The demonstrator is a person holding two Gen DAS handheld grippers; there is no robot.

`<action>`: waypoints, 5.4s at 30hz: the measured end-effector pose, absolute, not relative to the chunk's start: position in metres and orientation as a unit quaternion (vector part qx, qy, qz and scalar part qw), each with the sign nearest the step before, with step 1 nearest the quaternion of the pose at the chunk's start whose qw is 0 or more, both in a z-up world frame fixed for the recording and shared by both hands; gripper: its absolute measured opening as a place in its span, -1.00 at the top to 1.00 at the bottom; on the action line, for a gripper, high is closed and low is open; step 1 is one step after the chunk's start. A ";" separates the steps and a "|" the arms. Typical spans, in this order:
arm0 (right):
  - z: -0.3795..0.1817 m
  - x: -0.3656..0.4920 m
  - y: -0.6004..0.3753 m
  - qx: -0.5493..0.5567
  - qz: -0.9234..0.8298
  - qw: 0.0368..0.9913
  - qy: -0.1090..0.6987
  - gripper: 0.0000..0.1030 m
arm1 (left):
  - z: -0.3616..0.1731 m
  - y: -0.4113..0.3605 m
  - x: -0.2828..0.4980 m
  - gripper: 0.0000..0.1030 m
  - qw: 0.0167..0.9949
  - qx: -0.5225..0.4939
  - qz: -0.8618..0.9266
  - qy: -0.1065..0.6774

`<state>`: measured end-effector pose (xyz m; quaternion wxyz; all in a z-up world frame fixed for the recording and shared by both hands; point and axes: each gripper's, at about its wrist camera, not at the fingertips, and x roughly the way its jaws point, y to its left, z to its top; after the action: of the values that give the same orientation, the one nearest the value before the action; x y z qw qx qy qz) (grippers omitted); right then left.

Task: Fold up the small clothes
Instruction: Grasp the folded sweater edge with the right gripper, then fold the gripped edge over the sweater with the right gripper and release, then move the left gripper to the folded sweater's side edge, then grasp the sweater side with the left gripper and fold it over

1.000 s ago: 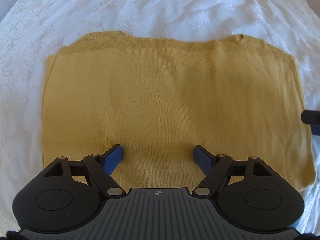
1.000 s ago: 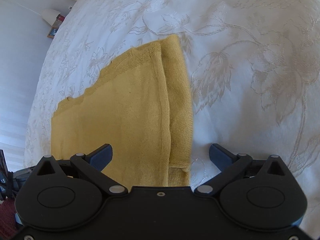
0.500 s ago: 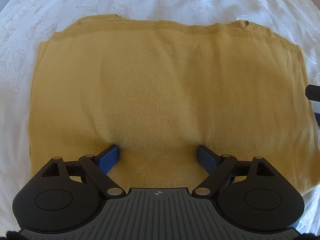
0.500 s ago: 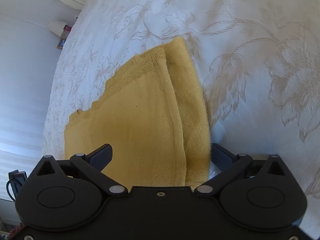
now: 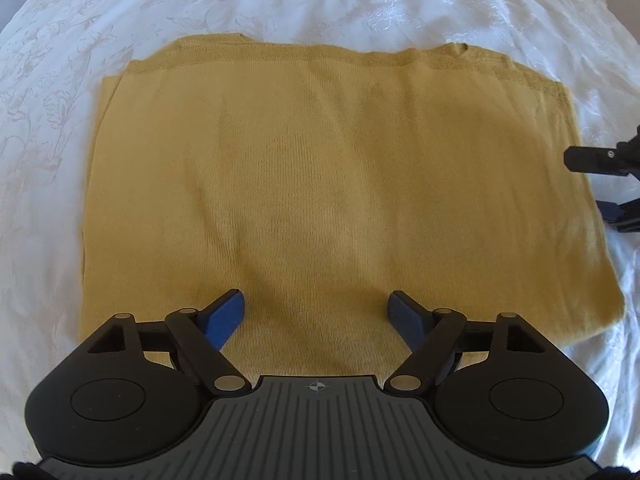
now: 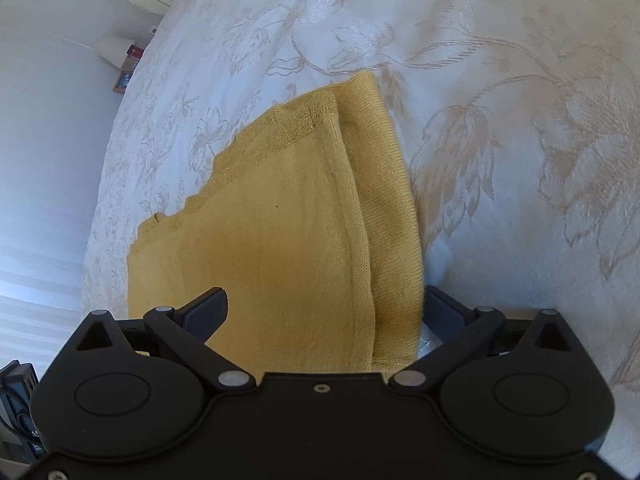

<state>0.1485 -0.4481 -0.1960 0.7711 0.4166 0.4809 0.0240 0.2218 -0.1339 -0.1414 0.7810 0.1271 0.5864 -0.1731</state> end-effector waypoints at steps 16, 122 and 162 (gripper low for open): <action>-0.158 0.160 -0.416 0.362 -0.008 0.780 0.510 0.49 | -0.122 -0.099 0.219 -0.51 0.803 0.097 -0.180 0.560; -0.170 0.284 -0.277 0.298 0.071 0.806 0.507 -0.99 | -0.163 0.040 0.305 -0.77 0.734 -0.117 -0.279 0.608; -0.127 0.259 -0.277 0.353 0.110 0.800 0.472 0.11 | -0.127 0.026 0.288 0.70 0.688 -0.195 -0.368 0.594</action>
<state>0.2588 -0.2769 -0.1267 0.8000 0.3532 0.4724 0.1098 0.2878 0.0256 -0.1273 0.6884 -0.1949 0.5941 -0.3677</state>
